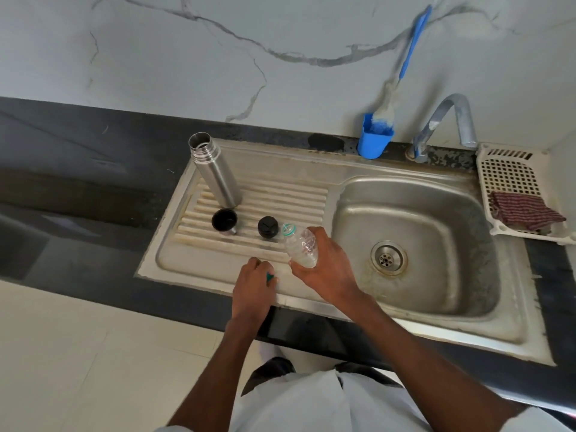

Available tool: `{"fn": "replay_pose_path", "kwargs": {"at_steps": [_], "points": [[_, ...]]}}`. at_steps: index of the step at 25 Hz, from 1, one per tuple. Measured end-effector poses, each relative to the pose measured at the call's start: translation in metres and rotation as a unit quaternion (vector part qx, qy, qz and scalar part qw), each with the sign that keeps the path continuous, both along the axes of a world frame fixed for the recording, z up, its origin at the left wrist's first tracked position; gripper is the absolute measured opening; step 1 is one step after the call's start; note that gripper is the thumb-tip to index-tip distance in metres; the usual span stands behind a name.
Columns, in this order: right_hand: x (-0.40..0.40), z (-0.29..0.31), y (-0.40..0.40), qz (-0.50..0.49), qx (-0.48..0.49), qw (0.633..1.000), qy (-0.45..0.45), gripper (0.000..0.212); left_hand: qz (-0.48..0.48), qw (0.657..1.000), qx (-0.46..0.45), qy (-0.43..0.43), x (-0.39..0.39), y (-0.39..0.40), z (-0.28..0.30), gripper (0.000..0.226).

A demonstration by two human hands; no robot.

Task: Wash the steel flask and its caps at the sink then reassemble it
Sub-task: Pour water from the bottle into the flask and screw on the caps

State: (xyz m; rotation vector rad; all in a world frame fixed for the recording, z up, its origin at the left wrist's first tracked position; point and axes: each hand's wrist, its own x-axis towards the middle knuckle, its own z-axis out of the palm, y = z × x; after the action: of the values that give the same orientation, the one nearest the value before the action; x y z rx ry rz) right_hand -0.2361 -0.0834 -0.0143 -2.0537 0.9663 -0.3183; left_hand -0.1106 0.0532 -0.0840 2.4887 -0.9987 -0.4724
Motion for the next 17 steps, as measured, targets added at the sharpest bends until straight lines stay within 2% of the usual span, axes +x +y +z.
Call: {"fn": "replay_pose_path", "kwargs": {"at_steps": [1, 3, 5, 6, 8, 9, 11, 13, 14, 17], "points": [[-0.005, 0.000, -0.003, -0.006, 0.011, 1.000, 0.002, 0.062, 0.015, 1.000, -0.016, 0.015, -0.003, -0.002, 0.001, 0.009], [-0.013, 0.000, -0.008, -0.013, 0.027, 1.000, 0.009, 0.061, 0.081, 0.989, -0.080, 0.093, -0.011, -0.012, 0.012, 0.021], [-0.020, 0.000, -0.013, -0.026, 0.039, 0.999, 0.008, 0.065, 0.158, 0.943, -0.182, 0.229, -0.018, -0.029, 0.029, 0.024], [-0.023, 0.002, -0.016, -0.035, 0.042, 0.998, 0.006, 0.068, 0.194, 0.896, -0.243, 0.318, -0.020, -0.039, 0.041, 0.019], [-0.029, 0.005, -0.022, -0.044, 0.042, 0.998, -0.002, 0.075, 0.239, 0.758, -0.352, 0.494, -0.023, -0.058, 0.068, 0.016], [-0.032, 0.007, -0.025, -0.049, 0.041, 0.998, -0.006, 0.077, 0.245, 0.702, -0.388, 0.545, -0.022, -0.066, 0.079, 0.019], [-0.038, 0.010, -0.032, -0.061, 0.045, 0.997, -0.005, 0.080, 0.242, 0.645, -0.428, 0.585, -0.019, -0.081, 0.094, 0.025], [-0.042, 0.011, -0.039, -0.066, 0.044, 0.997, 0.008, 0.081, 0.243, 0.625, -0.447, 0.592, -0.018, -0.096, 0.102, 0.020], [-0.043, 0.011, -0.041, -0.065, 0.037, 0.997, 0.019, 0.081, 0.244, 0.627, -0.447, 0.589, -0.019, -0.103, 0.104, 0.015], [-0.046, 0.014, -0.050, -0.068, 0.016, 0.997, 0.036, 0.081, 0.220, 0.683, -0.417, 0.558, -0.028, -0.120, 0.104, 0.010]]}}
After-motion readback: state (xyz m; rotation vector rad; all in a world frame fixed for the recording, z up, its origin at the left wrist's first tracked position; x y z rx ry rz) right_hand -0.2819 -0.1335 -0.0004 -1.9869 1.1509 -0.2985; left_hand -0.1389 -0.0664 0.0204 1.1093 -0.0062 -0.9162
